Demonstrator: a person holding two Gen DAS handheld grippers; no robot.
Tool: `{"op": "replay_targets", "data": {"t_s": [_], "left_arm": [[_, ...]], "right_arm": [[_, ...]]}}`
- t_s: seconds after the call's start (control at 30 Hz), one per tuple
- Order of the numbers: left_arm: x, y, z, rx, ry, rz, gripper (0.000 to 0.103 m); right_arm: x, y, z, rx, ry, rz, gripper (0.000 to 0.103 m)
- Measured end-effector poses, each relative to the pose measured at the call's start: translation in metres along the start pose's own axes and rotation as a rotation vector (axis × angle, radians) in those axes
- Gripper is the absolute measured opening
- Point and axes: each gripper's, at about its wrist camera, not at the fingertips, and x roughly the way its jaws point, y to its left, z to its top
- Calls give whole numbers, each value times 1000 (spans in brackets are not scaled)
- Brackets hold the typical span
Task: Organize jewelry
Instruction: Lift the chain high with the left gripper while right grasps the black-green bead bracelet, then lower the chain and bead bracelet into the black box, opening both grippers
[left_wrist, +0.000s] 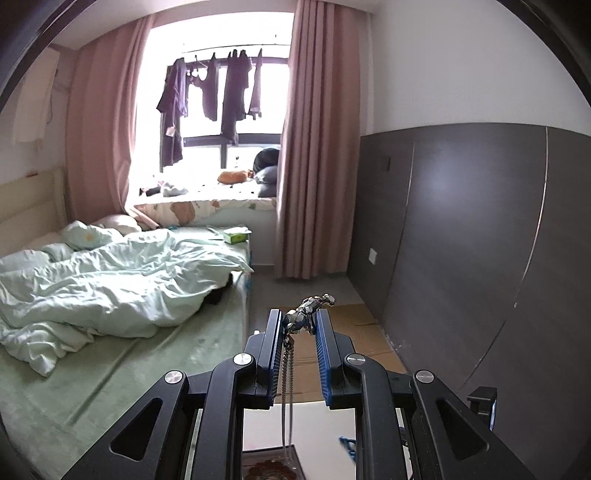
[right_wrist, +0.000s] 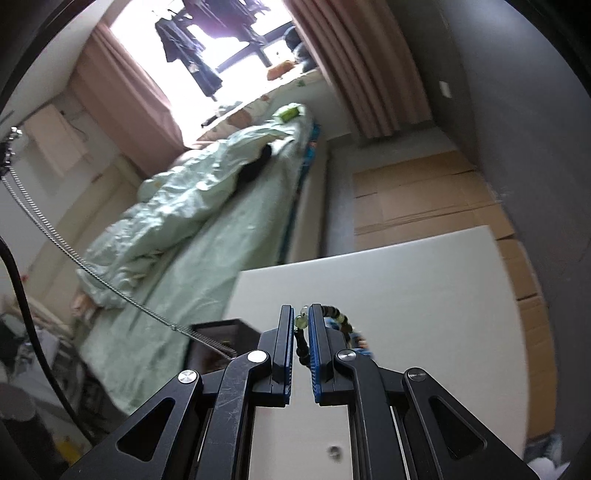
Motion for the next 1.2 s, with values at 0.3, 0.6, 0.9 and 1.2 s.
{"op": "replay_targets", "data": {"t_s": [0.3, 0.6, 0.9, 1.2], "left_arm": [[24, 17, -26, -38, 59, 15, 18], [69, 47, -97, -217, 167, 19, 18], [116, 76, -184, -409, 385, -19, 18], [129, 83, -200, -410, 489, -38, 52]], "right_arm": [[10, 25, -7, -46, 5, 30, 9], [19, 34, -11, -46, 23, 71, 9], [21, 36, -14, -16, -11, 74, 9], [30, 50, -18, -14, -39, 97, 9]]}}
